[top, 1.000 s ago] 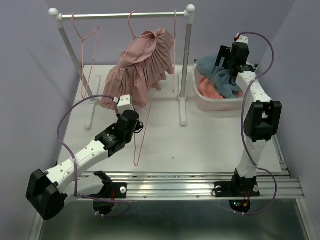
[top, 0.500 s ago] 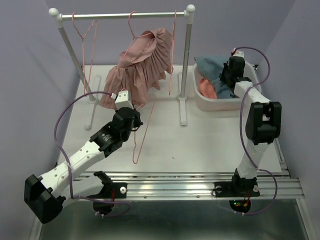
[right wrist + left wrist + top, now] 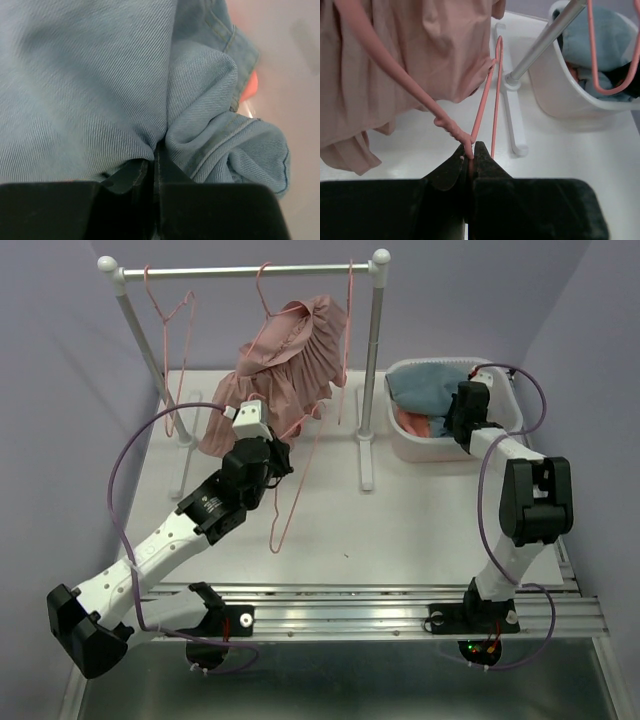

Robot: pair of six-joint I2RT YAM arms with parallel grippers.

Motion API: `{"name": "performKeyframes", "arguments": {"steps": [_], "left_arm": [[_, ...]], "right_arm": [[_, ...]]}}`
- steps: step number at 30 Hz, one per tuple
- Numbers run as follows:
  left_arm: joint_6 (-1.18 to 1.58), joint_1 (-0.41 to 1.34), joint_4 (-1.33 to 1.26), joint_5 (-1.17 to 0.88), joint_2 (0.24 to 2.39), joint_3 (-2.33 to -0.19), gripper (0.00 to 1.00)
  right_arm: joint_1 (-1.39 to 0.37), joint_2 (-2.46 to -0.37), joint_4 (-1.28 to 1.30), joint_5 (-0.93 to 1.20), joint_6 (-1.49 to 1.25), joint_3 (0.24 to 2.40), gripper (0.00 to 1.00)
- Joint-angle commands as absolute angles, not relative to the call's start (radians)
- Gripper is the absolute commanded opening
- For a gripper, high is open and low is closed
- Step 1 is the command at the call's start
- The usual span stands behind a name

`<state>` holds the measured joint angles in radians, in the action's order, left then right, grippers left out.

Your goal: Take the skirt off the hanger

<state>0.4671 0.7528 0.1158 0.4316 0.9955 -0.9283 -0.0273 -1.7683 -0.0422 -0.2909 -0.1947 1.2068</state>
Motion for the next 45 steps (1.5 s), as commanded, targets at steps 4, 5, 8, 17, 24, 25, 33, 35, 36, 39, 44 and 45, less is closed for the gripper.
{"name": "performKeyframes", "arguments": {"steps": [4, 5, 8, 17, 24, 25, 33, 35, 36, 39, 44, 45], "left_arm": [[0.382, 0.761, 0.046, 0.495, 1.054, -1.103, 0.0], [0.371, 0.761, 0.046, 0.5, 1.068, -1.124, 0.0], [0.318, 0.762, 0.035, 0.512, 1.115, -1.201, 0.0], [0.145, 0.765, 0.025, 0.567, 1.235, -1.394, 0.0], [-0.003, 0.765, 0.006, 0.563, 1.338, -1.54, 0.0], [-0.032, 0.764, -0.017, 0.561, 1.359, -1.558, 0.0], [-0.17, 0.765, -0.086, 0.623, 1.495, -1.75, 0.0], [-0.227, 0.765, -0.097, 0.664, 1.535, -1.834, 0.0], [-0.244, 0.765, -0.106, 0.679, 1.555, -1.86, 0.0], [-0.308, 0.762, -0.124, 0.704, 1.63, -1.963, 0.0], [-0.377, 0.759, -0.152, 0.704, 1.75, -2.109, 0.0], [-0.391, 0.756, -0.176, 0.71, 1.781, -2.123, 0.0]], "right_arm": [[-0.002, -1.991, 0.087, -0.359, -0.227, 1.331, 0.01], [-0.002, -1.991, 0.09, -0.357, -0.229, 1.338, 0.05], [-0.002, -1.948, 0.078, -0.338, -0.221, 1.332, 0.43], [-0.002, -1.698, 0.119, -0.245, -0.19, 1.351, 1.0], [-0.002, -1.534, 0.129, -0.199, -0.233, 1.316, 1.0], [-0.002, -1.517, 0.127, -0.19, -0.232, 1.31, 1.0], [-0.002, -1.317, 0.12, -0.158, -0.233, 1.229, 1.0], [-0.002, -1.278, 0.098, -0.167, -0.244, 1.2, 1.0], [-0.002, -1.26, 0.088, -0.17, -0.242, 1.183, 1.0], [-0.002, -1.195, 0.057, -0.158, -0.229, 1.12, 1.0], [-0.002, -1.152, 0.054, -0.196, -0.229, 1.098, 1.0], [-0.002, -1.147, 0.058, -0.195, -0.23, 1.1, 1.0]]}}
